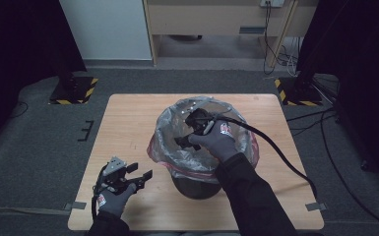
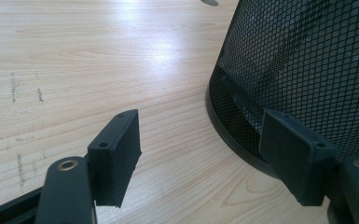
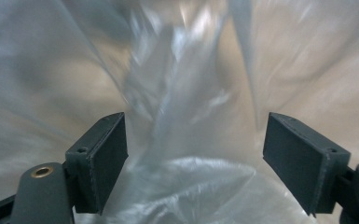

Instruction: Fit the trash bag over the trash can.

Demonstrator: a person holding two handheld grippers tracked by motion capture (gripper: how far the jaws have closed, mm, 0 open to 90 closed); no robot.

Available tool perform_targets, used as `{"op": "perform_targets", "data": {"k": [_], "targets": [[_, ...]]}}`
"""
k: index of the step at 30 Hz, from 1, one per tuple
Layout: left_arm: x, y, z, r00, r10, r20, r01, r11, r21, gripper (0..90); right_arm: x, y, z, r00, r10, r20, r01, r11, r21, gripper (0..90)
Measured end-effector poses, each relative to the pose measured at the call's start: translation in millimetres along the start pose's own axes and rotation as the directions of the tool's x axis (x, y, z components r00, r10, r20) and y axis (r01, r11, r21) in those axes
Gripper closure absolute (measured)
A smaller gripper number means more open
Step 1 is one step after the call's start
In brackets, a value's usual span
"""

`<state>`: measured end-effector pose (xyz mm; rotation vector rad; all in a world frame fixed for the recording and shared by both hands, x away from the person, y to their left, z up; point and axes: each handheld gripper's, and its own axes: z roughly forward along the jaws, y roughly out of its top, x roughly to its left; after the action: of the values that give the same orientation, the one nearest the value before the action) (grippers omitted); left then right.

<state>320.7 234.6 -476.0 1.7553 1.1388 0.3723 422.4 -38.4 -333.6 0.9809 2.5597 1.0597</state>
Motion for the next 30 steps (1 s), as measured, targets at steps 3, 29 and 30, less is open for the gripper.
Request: {"op": "perform_targets", "data": {"k": [3,29,30], "targets": [[-0.3,0.0,-0.2,1.0,0.0,-0.001,0.0,1.0,0.0,28.1,1.2,3.1,-12.7,1.0,0.002,-0.005,-0.002,0.997,-0.075,21.2],[0.3,0.0,-0.7,1.0,-0.002,-0.006,0.002,1.0,-0.001,27.9,-16.6,4.0,-104.7,0.9874,0.14,0.074,-0.063,0.779,-0.624,30.2],[0.4,0.0,-0.8,1.0,-0.002,-0.006,0.002,1.0,-0.001,27.9,-19.1,1.7,-107.5,0.9849,0.151,0.084,-0.064,0.771,-0.634,30.6]]}}
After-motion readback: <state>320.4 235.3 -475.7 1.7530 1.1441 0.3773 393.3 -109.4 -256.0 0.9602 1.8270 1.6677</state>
